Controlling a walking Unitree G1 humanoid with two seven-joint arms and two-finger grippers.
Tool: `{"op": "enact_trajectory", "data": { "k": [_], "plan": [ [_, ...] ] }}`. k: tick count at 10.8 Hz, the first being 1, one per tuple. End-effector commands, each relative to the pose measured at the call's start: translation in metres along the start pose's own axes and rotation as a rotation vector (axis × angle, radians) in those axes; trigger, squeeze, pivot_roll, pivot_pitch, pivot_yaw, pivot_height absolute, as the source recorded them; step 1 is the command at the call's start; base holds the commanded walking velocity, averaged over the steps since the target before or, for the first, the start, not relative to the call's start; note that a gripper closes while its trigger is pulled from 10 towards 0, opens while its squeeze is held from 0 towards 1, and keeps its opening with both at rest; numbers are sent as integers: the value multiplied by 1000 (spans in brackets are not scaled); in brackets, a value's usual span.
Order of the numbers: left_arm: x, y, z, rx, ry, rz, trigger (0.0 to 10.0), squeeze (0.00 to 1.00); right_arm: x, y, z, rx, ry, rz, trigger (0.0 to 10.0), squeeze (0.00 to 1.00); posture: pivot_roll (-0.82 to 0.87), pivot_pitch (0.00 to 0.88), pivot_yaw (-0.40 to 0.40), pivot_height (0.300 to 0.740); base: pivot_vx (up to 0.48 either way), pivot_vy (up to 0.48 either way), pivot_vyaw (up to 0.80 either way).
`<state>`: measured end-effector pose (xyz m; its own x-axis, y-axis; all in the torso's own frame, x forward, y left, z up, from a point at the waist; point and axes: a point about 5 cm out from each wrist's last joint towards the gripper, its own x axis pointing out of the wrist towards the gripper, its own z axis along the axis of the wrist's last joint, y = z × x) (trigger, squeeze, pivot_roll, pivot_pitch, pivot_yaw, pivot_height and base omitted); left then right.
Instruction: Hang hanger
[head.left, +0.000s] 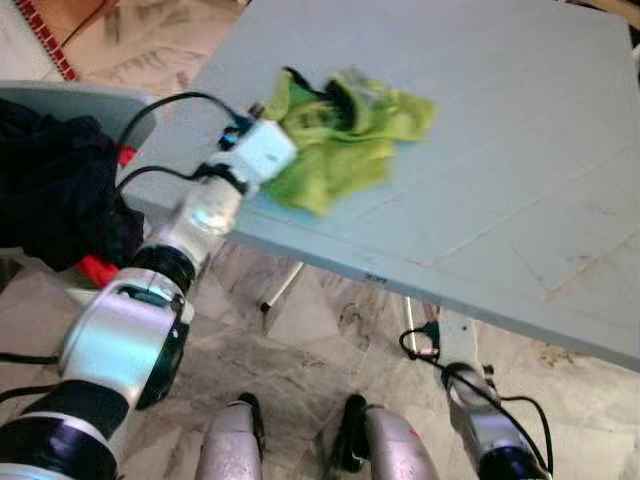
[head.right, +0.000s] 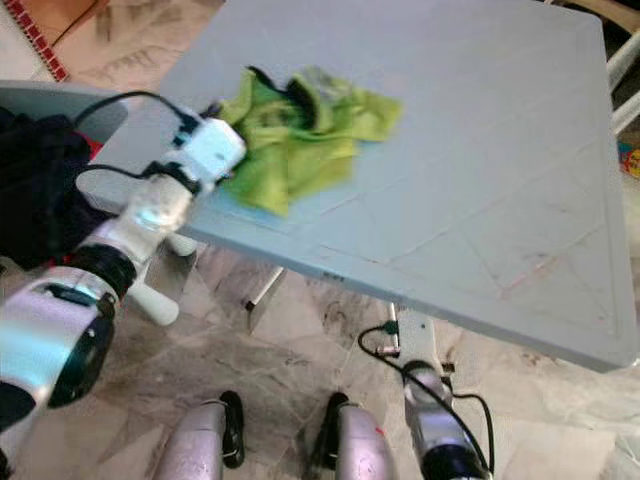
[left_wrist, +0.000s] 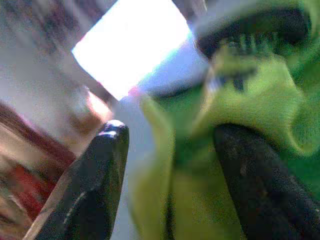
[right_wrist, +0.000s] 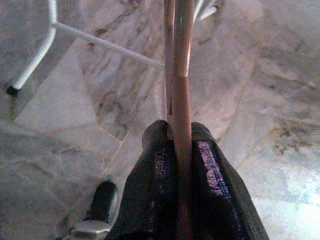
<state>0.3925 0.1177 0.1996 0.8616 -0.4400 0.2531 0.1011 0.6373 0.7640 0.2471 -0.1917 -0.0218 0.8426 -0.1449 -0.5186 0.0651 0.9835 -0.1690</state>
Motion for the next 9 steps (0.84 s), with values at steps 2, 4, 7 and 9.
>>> {"op": "enact_trajectory", "data": {
  "k": [2,4,7,9],
  "plan": [
    [-23,8,-7,37,-75,165,10000,1000,-2,-5,-9,23,21,-34,10000,0,-20,157,2,740,0,0,0],
    [-59,-4,-22,-532,-26,405,10000,1000,-1,-2,-9,30,17,-29,10000,0,1,149,5,740,0,0,0],
    [-66,-26,14,-1101,-71,378,10000,1000,4,2,-2,12,8,-4,10000,0,41,136,-19,740,0,0,0],
    [-80,-26,5,-1065,21,357,10000,1000,9,1,6,11,-6,-6,10000,0,49,133,-27,740,0,0,0]
  ]
}}
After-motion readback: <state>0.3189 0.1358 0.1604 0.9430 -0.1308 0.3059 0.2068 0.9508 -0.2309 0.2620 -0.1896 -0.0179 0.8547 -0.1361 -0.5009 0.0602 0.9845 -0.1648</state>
